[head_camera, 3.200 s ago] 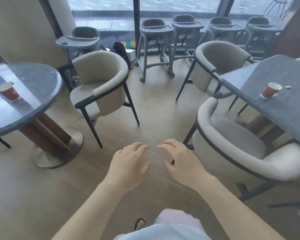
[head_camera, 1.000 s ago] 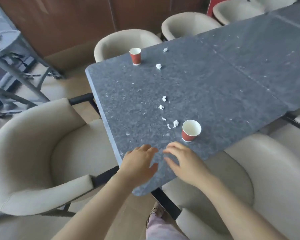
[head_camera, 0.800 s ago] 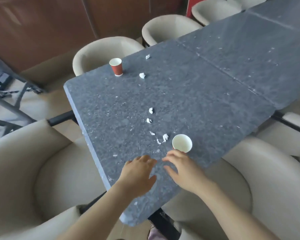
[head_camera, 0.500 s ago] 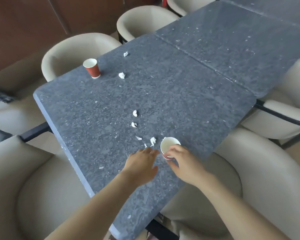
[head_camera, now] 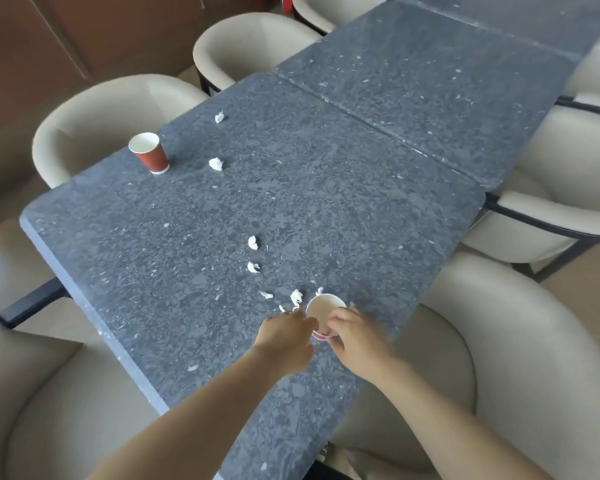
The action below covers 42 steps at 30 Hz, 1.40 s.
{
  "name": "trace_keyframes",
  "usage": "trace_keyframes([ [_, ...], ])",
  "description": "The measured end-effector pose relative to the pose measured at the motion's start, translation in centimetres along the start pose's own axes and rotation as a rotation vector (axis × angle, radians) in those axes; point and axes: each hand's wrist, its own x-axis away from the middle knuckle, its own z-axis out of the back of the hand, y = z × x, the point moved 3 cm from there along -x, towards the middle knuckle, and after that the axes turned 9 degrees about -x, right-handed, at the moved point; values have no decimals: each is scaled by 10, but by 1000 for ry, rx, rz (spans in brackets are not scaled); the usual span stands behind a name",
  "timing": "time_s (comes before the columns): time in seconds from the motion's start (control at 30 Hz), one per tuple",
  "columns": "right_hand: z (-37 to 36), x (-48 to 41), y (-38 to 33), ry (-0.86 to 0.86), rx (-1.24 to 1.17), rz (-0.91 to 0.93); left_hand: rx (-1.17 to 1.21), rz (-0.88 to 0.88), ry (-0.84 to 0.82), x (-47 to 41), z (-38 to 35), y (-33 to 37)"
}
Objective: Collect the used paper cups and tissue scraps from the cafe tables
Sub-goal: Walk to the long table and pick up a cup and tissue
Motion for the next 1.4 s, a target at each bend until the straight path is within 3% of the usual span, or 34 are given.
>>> trace_keyframes([
  [0.33, -21, -30, -66, 83, -82, 221, 139, 137, 184, 55, -13, -75],
  [0.7, -63, -46, -112, 21, 22, 313, 140, 206, 92, 92, -44, -115],
  [0.97, -49, -42, -104, 36, 3, 240, 148, 185, 215, 74, -30, -116],
  [1.4, -16, -39, -37, 80, 34, -9, 144, 144, 214, 28, -21, -108],
])
